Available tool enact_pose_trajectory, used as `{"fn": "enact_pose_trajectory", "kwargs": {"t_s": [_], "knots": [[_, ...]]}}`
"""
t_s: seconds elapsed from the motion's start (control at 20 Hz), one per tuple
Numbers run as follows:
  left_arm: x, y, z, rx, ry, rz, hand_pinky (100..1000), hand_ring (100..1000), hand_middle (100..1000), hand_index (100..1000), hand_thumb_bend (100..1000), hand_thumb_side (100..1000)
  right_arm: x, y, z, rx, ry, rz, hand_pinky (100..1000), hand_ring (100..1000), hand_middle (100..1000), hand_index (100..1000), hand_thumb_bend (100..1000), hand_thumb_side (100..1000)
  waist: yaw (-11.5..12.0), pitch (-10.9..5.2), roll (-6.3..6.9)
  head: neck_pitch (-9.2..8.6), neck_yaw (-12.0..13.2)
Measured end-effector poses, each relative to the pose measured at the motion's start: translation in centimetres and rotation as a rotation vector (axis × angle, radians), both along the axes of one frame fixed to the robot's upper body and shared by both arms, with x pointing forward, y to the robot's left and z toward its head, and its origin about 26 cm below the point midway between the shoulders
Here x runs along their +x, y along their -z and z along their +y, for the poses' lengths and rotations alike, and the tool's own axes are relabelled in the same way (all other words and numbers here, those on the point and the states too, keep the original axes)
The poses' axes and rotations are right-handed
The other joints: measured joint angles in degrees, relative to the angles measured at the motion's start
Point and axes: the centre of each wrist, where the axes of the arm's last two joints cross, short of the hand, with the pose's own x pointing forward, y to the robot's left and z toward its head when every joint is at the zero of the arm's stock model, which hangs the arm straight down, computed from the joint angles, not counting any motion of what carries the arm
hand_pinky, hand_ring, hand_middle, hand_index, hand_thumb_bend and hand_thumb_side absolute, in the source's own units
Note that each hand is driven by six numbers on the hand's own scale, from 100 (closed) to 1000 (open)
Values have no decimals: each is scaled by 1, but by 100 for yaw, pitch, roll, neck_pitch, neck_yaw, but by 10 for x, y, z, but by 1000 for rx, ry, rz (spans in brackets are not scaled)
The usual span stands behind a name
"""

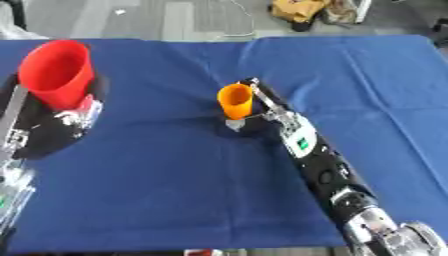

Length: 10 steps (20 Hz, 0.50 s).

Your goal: Pour the contents of one cup into another cup.

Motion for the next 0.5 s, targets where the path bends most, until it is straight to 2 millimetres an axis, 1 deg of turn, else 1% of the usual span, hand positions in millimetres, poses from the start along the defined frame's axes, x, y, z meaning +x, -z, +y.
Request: {"fn": "enact_pose_trajectory", "kwargs": {"t_s": [0.5], "knots": [[-5,-8,1,-18,12,-13,303,532,513,800,100,368,0,-19,-17,52,37,-45,260,370,328,654,100,100,-60,-5,-29,-42,6]]}}
